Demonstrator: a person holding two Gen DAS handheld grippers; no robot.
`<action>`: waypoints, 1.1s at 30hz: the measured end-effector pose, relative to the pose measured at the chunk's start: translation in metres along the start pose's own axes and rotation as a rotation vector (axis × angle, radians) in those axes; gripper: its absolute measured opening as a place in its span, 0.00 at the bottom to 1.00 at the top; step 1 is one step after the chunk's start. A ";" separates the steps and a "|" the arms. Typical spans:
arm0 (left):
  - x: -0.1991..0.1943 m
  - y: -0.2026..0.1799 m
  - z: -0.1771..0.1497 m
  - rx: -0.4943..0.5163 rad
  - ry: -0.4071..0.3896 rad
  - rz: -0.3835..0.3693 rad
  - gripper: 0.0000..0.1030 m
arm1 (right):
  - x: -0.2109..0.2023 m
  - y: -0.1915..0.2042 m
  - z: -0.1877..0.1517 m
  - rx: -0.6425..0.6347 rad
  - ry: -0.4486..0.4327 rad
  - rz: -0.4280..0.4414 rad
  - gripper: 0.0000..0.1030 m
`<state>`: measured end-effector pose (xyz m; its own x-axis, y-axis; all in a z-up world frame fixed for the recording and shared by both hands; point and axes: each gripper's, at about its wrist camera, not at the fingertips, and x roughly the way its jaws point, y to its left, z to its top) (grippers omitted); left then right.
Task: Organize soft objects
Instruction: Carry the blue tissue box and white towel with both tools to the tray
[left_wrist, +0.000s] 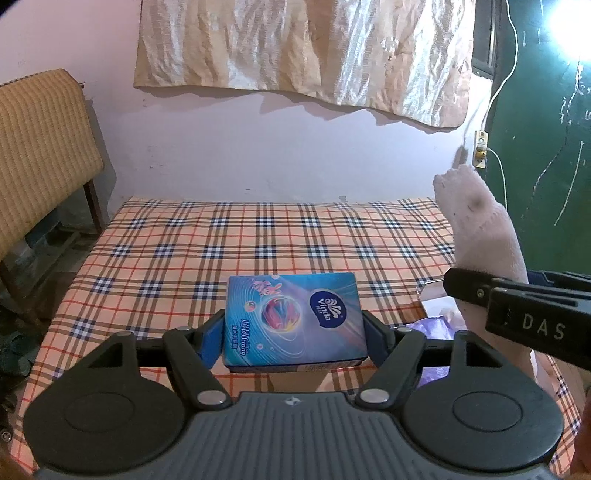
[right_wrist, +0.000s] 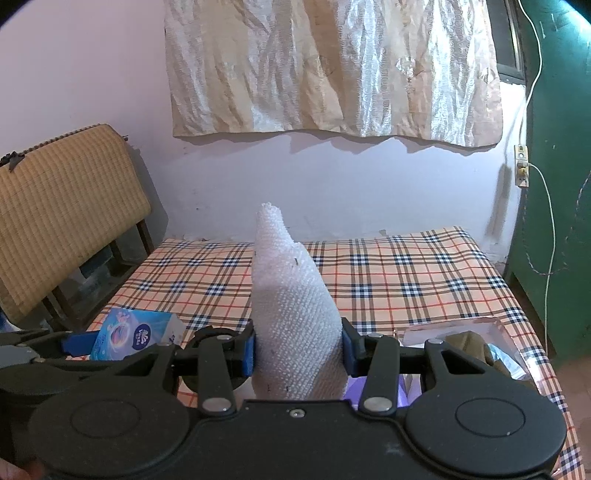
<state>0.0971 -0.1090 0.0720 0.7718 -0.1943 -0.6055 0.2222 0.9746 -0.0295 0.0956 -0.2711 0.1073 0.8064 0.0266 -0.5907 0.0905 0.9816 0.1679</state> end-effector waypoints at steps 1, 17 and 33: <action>0.000 -0.001 0.000 0.001 0.000 -0.002 0.73 | -0.001 -0.001 0.000 0.001 -0.001 -0.002 0.51; 0.002 -0.018 -0.002 0.029 0.001 -0.035 0.73 | -0.012 -0.020 0.000 0.020 -0.011 -0.032 0.51; 0.005 -0.038 -0.004 0.061 0.006 -0.074 0.73 | -0.020 -0.040 -0.001 0.038 -0.016 -0.063 0.51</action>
<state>0.0900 -0.1464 0.0671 0.7482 -0.2644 -0.6086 0.3141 0.9490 -0.0262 0.0752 -0.3105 0.1115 0.8075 -0.0383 -0.5886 0.1634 0.9734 0.1608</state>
